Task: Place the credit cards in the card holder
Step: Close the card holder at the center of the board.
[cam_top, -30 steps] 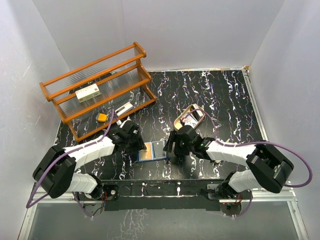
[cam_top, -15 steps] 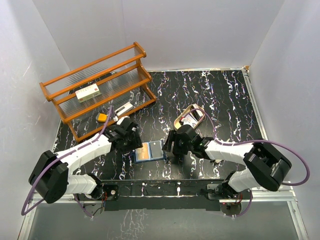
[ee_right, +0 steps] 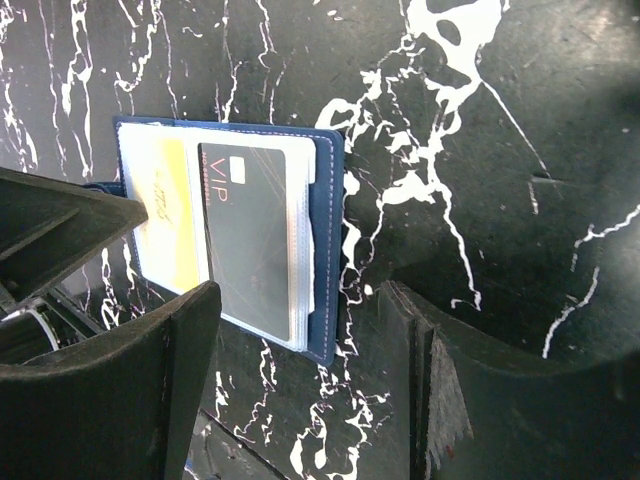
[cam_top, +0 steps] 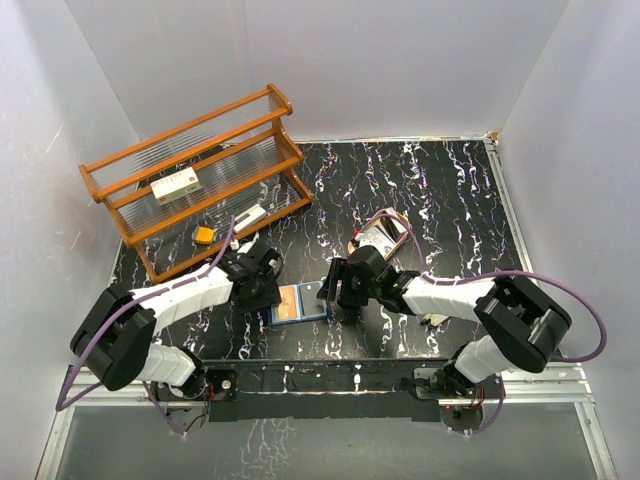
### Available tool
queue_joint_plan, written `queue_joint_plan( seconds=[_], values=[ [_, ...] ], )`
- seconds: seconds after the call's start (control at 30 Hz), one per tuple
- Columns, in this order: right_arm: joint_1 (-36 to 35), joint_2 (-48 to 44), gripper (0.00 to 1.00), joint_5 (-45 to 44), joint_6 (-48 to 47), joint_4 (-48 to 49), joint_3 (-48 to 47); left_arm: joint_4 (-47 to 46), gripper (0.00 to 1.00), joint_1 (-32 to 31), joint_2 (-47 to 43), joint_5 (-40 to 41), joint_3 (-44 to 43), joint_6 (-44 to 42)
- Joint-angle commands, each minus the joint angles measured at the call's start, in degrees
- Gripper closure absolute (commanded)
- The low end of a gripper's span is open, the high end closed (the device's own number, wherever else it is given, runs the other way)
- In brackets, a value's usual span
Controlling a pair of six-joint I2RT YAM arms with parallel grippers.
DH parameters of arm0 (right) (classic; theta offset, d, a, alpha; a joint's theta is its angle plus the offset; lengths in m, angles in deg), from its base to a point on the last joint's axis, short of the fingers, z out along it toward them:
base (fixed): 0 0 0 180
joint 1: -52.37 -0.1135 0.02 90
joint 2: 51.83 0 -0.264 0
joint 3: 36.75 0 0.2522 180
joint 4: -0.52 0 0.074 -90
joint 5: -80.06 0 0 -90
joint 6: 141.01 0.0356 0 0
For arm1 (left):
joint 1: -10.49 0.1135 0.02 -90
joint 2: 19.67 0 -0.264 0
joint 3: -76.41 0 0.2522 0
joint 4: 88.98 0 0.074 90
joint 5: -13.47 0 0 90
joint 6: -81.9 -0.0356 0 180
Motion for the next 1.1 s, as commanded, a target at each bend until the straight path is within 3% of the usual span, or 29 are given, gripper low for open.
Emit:
queue_joint_plan(
  seconds=[0.0,0.13,0.3,1.07],
  values=[
    [0.2,2.0,0.37,1.2,-1.0,1.2,-1.0,-2.2,0.56,0.3,0.8,-2.0,1.1,-1.3],
    [0.2,2.1,0.37,3.3,-0.3,2.8,-0.8,-4.3,0.70,0.3,-0.5,-3.0,2.2,-1.9],
    [0.2,1.6,0.37,5.4,1.0,4.1,-1.0,-6.9,0.79,0.3,-2.3,-4.8,3.7,-1.7],
    [0.6,-7.2,0.36,7.6,1.3,2.3,-2.3,-12.0,0.86,0.3,0.2,-10.1,5.2,1.6]
  ],
)
